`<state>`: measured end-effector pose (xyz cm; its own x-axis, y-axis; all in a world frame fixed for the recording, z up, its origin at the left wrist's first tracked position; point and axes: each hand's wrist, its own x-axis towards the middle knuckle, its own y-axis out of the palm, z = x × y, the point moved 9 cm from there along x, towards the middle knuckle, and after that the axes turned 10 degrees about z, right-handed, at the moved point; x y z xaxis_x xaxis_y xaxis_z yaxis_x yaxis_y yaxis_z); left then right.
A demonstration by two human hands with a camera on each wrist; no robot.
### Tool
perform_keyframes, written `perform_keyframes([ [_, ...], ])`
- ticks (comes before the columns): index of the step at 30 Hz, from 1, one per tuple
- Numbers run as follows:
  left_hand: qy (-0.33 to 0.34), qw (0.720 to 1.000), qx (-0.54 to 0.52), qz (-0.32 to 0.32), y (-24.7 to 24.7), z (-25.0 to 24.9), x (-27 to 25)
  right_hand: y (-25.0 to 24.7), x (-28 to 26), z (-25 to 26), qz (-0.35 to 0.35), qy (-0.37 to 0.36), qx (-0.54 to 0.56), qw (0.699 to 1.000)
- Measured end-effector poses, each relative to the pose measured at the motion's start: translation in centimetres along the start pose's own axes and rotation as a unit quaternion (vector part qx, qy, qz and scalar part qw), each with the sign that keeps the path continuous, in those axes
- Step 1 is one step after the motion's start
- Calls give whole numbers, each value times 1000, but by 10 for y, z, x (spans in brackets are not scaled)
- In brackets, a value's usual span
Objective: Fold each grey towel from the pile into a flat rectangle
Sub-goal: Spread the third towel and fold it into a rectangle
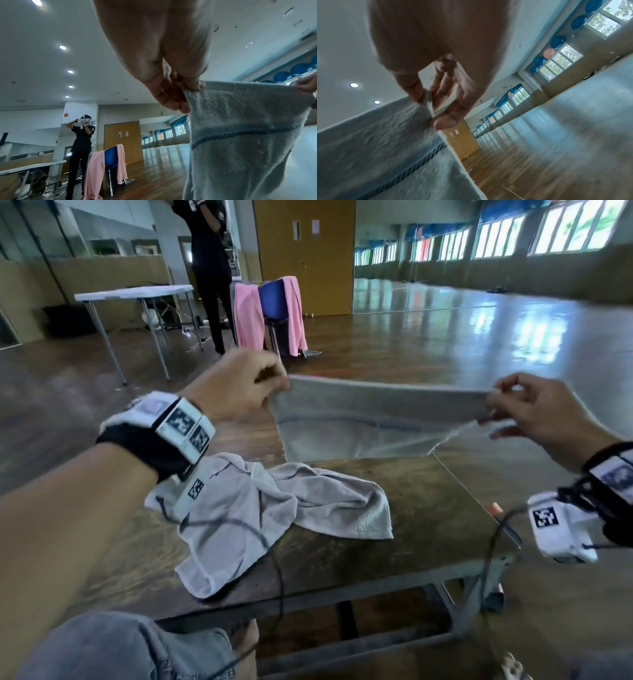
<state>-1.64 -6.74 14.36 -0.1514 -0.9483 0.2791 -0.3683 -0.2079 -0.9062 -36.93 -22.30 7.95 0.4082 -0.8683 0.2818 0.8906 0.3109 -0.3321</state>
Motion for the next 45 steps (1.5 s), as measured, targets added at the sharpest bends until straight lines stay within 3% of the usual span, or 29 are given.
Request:
perform_keyframes([
  [3, -35, 988, -34, 144, 62, 9, -28, 12, -37, -50, 91, 59, -62, 992],
  [6, -87, 941, -86, 314, 139, 24, -56, 34, -66, -99, 200, 109, -138, 964],
  [8, -123, 912, -93, 380, 178, 38, -68, 53, -79, -126, 283, 136, -183, 932],
  [10, -148, 900, -85, 401, 200, 54, -70, 61, -79, -142, 298, 145, -206, 921],
  [12, -172, 901, -104, 384, 210, 70, -63, 60, -71, -151, 244, 142, -193, 940],
  [15, -191, 934, -102, 285, 202, 93, -40, 56, -54, -155, 154, 120, -187, 963],
  [19, -214, 963, -107, 124, 191, 121, -11, 62, -20, -159, 84, 99, -244, 961],
  [22, -219, 971, -84, 53, 193, 134, 4, 67, 8, -169, 40, 112, -264, 957],
  [24, -212, 975, -64, 23, 195, 137, 9, 75, 22, -184, 48, 137, -267, 953],
  [26, -190, 980, -62, 20, 199, 137, 15, 82, 30, -201, 67, 165, -271, 946],
  [30, -170, 982, -33, 74, 214, 147, 21, 89, 32, -226, 76, 207, -217, 951],
  [35, -186, 977, -30, 100, 217, 158, 27, 108, 32, -228, 145, 176, -269, 936],
  [40, -179, 978, -28, 104, 208, 147, 28, 97, 33, -213, 90, 167, -275, 943],
  [45, -166, 981, -62, 76, 170, 125, 28, 71, 32, -178, 32, 118, -212, 970],
])
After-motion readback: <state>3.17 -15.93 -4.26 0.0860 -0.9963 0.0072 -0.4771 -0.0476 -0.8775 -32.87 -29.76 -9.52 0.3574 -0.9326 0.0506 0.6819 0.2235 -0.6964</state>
